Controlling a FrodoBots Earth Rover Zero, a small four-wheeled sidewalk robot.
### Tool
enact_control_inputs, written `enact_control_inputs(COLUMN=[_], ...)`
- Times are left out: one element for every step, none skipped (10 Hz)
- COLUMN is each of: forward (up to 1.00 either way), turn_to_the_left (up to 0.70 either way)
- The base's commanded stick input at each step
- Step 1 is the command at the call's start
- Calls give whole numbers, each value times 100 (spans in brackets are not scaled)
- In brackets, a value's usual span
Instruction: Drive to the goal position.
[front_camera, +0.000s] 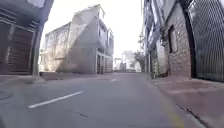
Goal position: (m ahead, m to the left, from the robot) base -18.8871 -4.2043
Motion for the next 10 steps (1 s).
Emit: enact_control_inputs(forward=[100,100,100,100,100,100,100,100,100,100], turn_to_the_left=[27,27,27,27,27,27,27,27,27,27])
